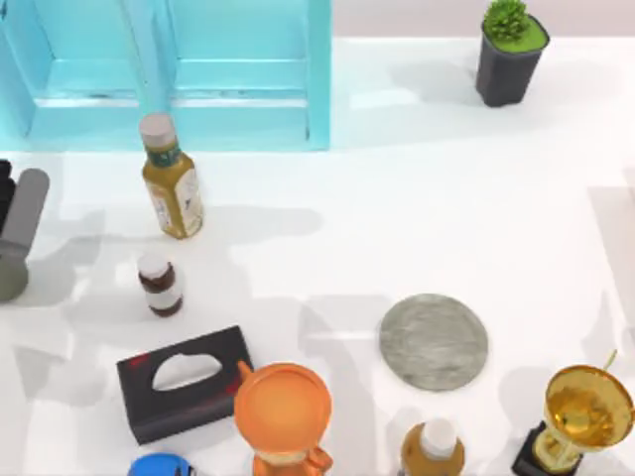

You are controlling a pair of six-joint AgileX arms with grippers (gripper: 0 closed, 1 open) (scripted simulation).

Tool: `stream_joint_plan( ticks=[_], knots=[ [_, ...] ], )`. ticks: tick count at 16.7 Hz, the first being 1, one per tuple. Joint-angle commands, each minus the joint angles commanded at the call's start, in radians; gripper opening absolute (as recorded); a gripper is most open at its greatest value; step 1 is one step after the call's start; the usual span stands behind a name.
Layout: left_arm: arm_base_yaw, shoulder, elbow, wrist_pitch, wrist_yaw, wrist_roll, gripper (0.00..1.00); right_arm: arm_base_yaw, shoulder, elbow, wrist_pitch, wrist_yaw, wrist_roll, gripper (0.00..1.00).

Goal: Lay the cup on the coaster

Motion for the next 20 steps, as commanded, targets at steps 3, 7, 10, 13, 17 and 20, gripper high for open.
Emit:
stream_joint_plan(
  ticks=[3, 7, 10, 13, 17, 20],
  knots=[
    [0.002, 0.019, -0.052, 0.061, 0.0, 0.002, 1.0, 0.0, 0.0, 0.0, 0.0, 0.0, 0.0, 1.0],
    [0.002, 0.019, -0.053, 0.062, 0.0, 0.002, 1.0, 0.0, 0.0, 0.0, 0.0, 0.0, 0.0, 1.0],
    [0.002, 0.019, -0.053, 0.062, 0.0, 0.002, 0.77, 0.0, 0.0, 0.0, 0.0, 0.0, 0.0, 1.0],
    [0.002, 0.019, -0.053, 0.062, 0.0, 0.002, 0.55, 0.0, 0.0, 0.0, 0.0, 0.0, 0.0, 1.0],
    [0.002, 0.019, -0.053, 0.062, 0.0, 0.002, 0.25, 0.0, 0.0, 0.0, 0.0, 0.0, 0.0, 1.0],
    [0.002, 0.019, -0.053, 0.062, 0.0, 0.002, 0.02, 0.0, 0.0, 0.0, 0.0, 0.0, 0.0, 1.0]
  ],
)
